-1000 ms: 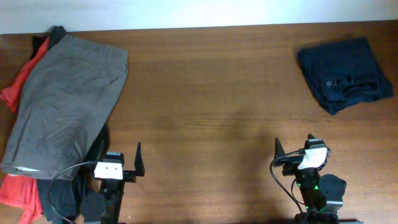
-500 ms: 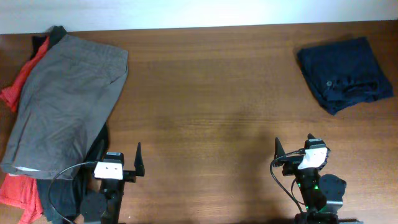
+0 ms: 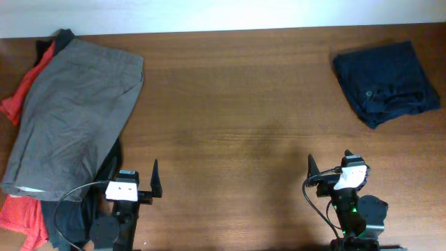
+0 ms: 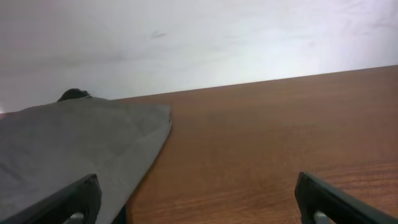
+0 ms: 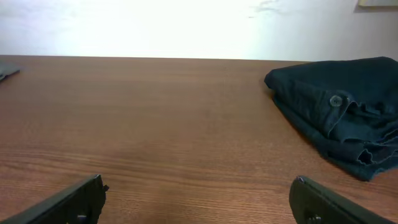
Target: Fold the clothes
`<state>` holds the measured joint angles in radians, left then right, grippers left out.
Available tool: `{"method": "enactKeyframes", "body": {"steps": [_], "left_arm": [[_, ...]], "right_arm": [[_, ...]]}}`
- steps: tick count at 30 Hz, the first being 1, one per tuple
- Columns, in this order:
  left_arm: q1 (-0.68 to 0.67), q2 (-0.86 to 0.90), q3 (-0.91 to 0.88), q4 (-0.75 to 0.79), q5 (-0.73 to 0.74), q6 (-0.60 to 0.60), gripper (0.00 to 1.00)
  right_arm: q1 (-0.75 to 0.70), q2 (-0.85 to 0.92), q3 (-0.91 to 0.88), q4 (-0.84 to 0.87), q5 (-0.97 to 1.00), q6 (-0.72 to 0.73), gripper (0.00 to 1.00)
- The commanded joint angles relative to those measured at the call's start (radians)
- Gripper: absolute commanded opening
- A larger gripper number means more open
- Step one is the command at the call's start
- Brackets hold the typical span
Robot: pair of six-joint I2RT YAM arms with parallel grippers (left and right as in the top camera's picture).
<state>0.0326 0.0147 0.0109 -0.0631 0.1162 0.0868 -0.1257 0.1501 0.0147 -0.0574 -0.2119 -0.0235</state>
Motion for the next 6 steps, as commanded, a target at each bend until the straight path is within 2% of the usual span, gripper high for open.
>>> {"method": "enactKeyframes", "body": {"steps": [1, 6], "left_arm": [[0.006, -0.010, -0.002, -0.006, 0.000, 0.016, 0.99], [0.006, -0.010, -0.002, -0.006, 0.000, 0.016, 0.99]], "right_arm": [[-0.006, -0.006, -0.009, 0.002, -0.013, 0.002, 0.99], [-0.006, -0.006, -0.009, 0.002, -0.013, 0.002, 0.99]]}}
